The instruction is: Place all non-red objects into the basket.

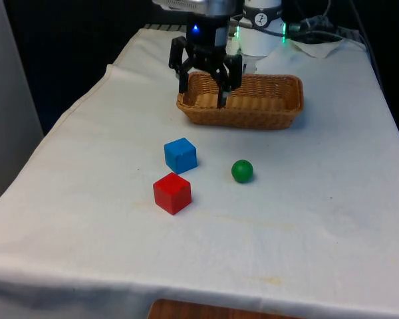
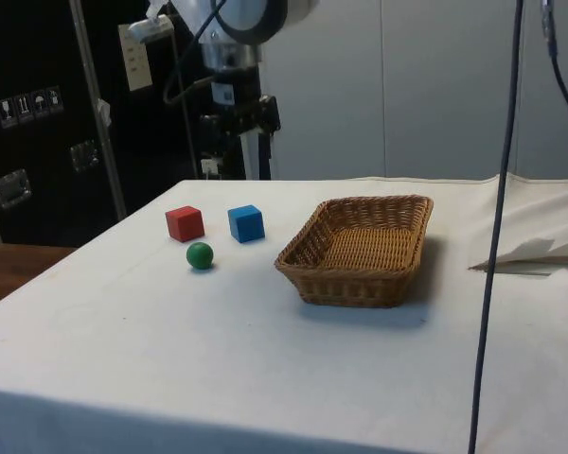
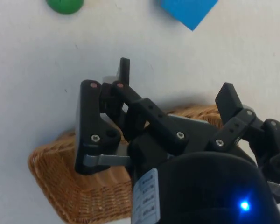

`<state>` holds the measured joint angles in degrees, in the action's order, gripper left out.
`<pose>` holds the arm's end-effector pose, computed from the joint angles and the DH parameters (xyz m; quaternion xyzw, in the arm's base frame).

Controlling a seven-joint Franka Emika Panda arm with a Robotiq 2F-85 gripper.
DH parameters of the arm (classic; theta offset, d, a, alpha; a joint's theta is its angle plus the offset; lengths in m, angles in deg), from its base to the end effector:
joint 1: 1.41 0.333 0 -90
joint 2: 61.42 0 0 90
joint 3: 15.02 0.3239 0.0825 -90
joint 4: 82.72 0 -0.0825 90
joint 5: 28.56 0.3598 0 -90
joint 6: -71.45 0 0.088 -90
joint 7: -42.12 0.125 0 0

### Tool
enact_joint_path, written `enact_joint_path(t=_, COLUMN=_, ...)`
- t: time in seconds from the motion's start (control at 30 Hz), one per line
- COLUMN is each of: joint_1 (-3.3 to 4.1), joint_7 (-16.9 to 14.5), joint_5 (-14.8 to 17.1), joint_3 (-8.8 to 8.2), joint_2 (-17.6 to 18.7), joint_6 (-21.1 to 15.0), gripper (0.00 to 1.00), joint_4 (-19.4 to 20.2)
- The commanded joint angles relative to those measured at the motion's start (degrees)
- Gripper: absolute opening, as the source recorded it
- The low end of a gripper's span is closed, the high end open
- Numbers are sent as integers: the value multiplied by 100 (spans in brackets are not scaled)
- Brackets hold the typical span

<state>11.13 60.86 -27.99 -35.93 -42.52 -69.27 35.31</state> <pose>0.5805 -0.0785 0.2994 0.9716 -0.2262 0.0486 0.0500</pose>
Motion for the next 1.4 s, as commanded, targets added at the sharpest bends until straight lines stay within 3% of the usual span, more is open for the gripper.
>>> enact_joint_path(t=0.0, joint_1=0, joint_7=6, joint_5=40, joint_3=0, joint_2=40, joint_6=-29, gripper=100, joint_4=-11)
enact_joint_path(t=0.03, joint_1=-29, joint_7=-6, joint_5=155, joint_3=40, joint_2=109, joint_6=-109, gripper=100, joint_4=-34)
enact_joint_path(t=0.27, joint_1=-34, joint_7=-17, joint_5=481, joint_3=57, joint_2=481, joint_6=-401, gripper=100, joint_4=-132)
enact_joint_path(t=0.3, joint_1=6, joint_7=11, joint_5=378, joint_3=6, joint_2=435, joint_6=-332, gripper=100, joint_4=-120)
enact_joint_path(t=0.33, joint_1=-34, joint_7=-17, joint_5=510, joint_3=63, joint_2=516, joint_6=-430, gripper=100, joint_4=-143)
enact_joint_path(t=0.47, joint_1=-52, joint_7=-40, joint_5=642, joint_3=74, joint_2=653, joint_6=-539, gripper=100, joint_4=-178)
enact_joint_path(t=0.5, joint_1=-52, joint_7=-52, joint_5=665, joint_3=74, joint_2=688, joint_6=-561, gripper=100, joint_4=-189)
enact_joint_path(t=0.53, joint_1=0, joint_7=6, joint_5=567, joint_3=11, joint_2=665, joint_6=-510, gripper=100, joint_4=-178)
enact_joint_path(t=0.57, joint_1=-63, joint_7=-69, joint_5=710, joint_3=69, joint_2=745, joint_6=-602, gripper=100, joint_4=-206)
enact_joint_path(t=0.73, joint_1=-103, joint_7=-103, joint_5=768, joint_3=52, joint_2=894, joint_6=-630, gripper=100, joint_4=-286)
enact_joint_path(t=0.77, joint_1=-34, joint_7=-29, joint_5=682, joint_3=-11, joint_2=859, joint_6=-579, gripper=100, joint_4=-258)
enact_joint_path(t=0.8, joint_1=-115, joint_7=-115, joint_5=785, joint_3=52, joint_2=928, joint_6=-630, gripper=100, joint_4=-304)
enact_joint_path(t=1.0, joint_1=-155, joint_7=-138, joint_5=865, joint_3=17, joint_2=1238, joint_6=-619, gripper=100, joint_4=-584)
enact_joint_path(t=1.03, joint_1=-80, joint_7=-63, joint_5=785, joint_3=-57, joint_2=1226, joint_6=-596, gripper=100, joint_4=-561)
enact_joint_path(t=1.07, joint_1=-160, joint_7=-143, joint_5=882, joint_3=11, joint_2=1283, joint_6=-613, gripper=100, joint_4=-630)
enact_joint_path(t=1.3, joint_1=-189, joint_7=-172, joint_5=1003, joint_3=-11, joint_2=1593, joint_6=-602, gripper=100, joint_4=-928)
enact_joint_path(t=1.33, joint_1=-126, joint_7=-109, joint_5=940, joint_3=-69, joint_2=1570, joint_6=-596, gripper=100, joint_4=-888)
enact_joint_path(t=1.37, joint_1=-195, joint_7=-172, joint_5=997, joint_3=-17, joint_2=1616, joint_6=-602, gripper=100, joint_4=-951)
